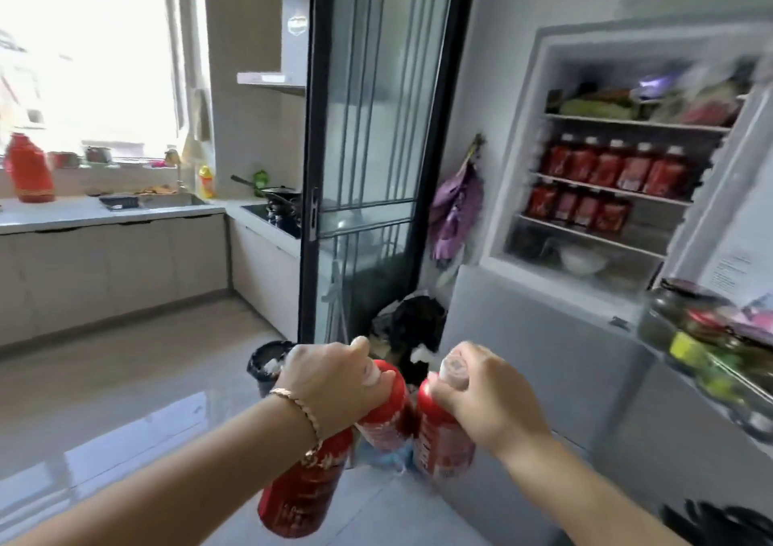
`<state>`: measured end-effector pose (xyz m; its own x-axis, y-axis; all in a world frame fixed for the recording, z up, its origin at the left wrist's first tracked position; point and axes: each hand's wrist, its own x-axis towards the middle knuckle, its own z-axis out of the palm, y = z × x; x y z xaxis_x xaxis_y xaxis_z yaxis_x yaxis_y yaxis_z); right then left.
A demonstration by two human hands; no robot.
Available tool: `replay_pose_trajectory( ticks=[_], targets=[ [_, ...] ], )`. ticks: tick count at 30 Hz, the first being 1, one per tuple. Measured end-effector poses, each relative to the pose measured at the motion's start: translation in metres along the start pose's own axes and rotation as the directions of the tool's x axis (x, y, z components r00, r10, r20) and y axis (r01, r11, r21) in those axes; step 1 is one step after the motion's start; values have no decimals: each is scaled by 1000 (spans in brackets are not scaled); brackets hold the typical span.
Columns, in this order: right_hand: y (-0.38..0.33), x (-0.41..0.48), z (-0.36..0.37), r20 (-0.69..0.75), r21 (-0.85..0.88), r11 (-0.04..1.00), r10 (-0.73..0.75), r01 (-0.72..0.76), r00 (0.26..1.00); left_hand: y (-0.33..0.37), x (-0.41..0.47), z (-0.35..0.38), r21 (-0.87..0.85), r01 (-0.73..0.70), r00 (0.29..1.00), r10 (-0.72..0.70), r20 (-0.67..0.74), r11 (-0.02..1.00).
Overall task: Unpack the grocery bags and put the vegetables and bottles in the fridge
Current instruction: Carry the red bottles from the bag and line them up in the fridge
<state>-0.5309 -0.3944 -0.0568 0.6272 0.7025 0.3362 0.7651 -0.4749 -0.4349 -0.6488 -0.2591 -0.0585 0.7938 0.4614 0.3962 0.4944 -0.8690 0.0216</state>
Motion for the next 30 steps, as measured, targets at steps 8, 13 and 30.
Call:
replay_pose_trajectory(
  ticks=[8, 13, 30],
  targets=[
    [109, 148, -38, -262, 30, 976, 214, -214, 941, 56, 215, 56, -126, -223, 974, 215, -75, 967],
    [159, 232, -60, -393, -47, 939, 298, -342, 870, 85, 338, 84, -148, -390, 921, 381, -82, 909],
    [422, 493, -116, -712, 102, 860, 414, -499, 567, 228, 663, 186, -203, -462, 883, 427, -195, 863]
  ],
)
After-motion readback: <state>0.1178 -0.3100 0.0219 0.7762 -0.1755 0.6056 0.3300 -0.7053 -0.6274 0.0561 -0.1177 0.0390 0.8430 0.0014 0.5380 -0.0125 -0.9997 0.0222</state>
